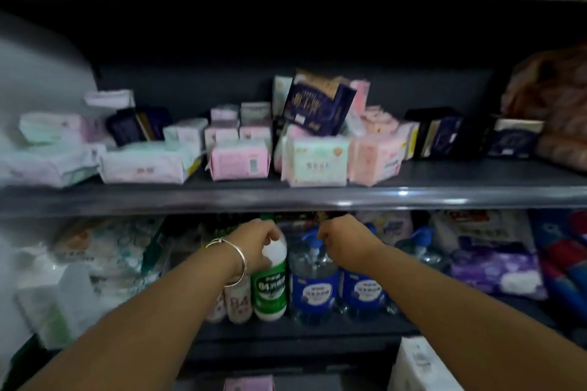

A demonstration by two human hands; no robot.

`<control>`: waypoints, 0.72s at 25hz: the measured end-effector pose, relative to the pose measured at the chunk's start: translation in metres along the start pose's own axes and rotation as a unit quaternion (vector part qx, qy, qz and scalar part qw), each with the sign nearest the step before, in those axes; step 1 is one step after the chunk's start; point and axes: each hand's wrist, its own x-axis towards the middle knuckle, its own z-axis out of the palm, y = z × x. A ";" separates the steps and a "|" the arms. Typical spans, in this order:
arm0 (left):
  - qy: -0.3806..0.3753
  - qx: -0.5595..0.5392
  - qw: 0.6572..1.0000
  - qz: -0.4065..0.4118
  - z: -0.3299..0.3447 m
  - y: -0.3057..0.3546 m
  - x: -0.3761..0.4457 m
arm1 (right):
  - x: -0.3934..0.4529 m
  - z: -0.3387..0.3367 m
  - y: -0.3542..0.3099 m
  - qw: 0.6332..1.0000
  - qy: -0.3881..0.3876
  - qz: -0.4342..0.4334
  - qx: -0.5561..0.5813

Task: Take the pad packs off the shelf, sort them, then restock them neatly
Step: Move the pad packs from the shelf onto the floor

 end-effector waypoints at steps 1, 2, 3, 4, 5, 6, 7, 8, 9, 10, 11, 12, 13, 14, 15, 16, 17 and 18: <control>0.016 0.004 1.000 0.010 -0.015 0.011 0.004 | -0.003 -0.018 0.002 1.000 0.017 0.004 -0.004; 0.032 0.005 0.999 0.016 -0.029 0.021 0.007 | -0.006 -0.033 0.004 0.999 0.035 0.011 -0.007; 0.047 0.000 0.999 0.023 -0.042 0.030 0.010 | -0.008 -0.047 0.007 0.998 0.057 0.017 -0.007; 0.060 -0.007 0.998 0.032 -0.053 0.037 0.014 | -0.007 -0.059 0.010 0.997 0.076 0.021 -0.003; 0.073 -0.011 0.996 0.044 -0.063 0.043 0.020 | -0.005 -0.068 0.013 0.995 0.093 0.024 0.004; 0.087 -0.013 0.995 0.054 -0.071 0.047 0.025 | -0.002 -0.076 0.016 0.993 0.110 0.028 0.010; 0.101 -0.017 0.993 0.058 -0.078 0.051 0.030 | 0.002 -0.083 0.019 0.992 0.125 0.032 0.014; 0.114 -0.022 0.991 0.059 -0.084 0.054 0.035 | 0.006 -0.088 0.021 0.989 0.143 0.034 0.018; 0.127 -0.024 0.990 0.061 -0.090 0.056 0.041 | 0.011 -0.094 0.024 0.986 0.161 0.033 0.017; 0.137 -0.019 0.988 0.062 -0.096 0.057 0.048 | 0.016 -0.098 0.026 0.985 0.173 0.028 0.009; 0.144 -0.014 0.988 0.062 -0.102 0.057 0.055 | 0.021 -0.102 0.027 0.984 0.179 0.021 -0.010; 0.150 -0.012 0.987 0.059 -0.107 0.057 0.062 | 0.027 -0.106 0.027 0.982 0.183 0.017 -0.035; 0.157 -0.012 0.986 0.056 -0.112 0.056 0.069 | 0.034 -0.109 0.027 0.981 0.184 0.019 -0.059; 0.165 -0.011 0.985 0.053 -0.116 0.054 0.076 | 0.041 -0.111 0.027 0.980 0.183 0.026 -0.076; 0.173 -0.007 0.983 0.052 -0.119 0.053 0.082 | 0.048 -0.112 0.026 0.979 0.181 0.031 -0.088; 0.179 -0.002 0.982 0.052 -0.122 0.051 0.088 | 0.054 -0.112 0.025 0.979 0.176 0.030 -0.096; 0.183 0.001 0.982 0.053 -0.125 0.049 0.094 | 0.062 -0.111 0.025 0.980 0.169 0.026 -0.104; 0.184 0.001 0.982 0.051 -0.127 0.048 0.100 | 0.068 -0.110 0.026 0.980 0.163 0.020 -0.110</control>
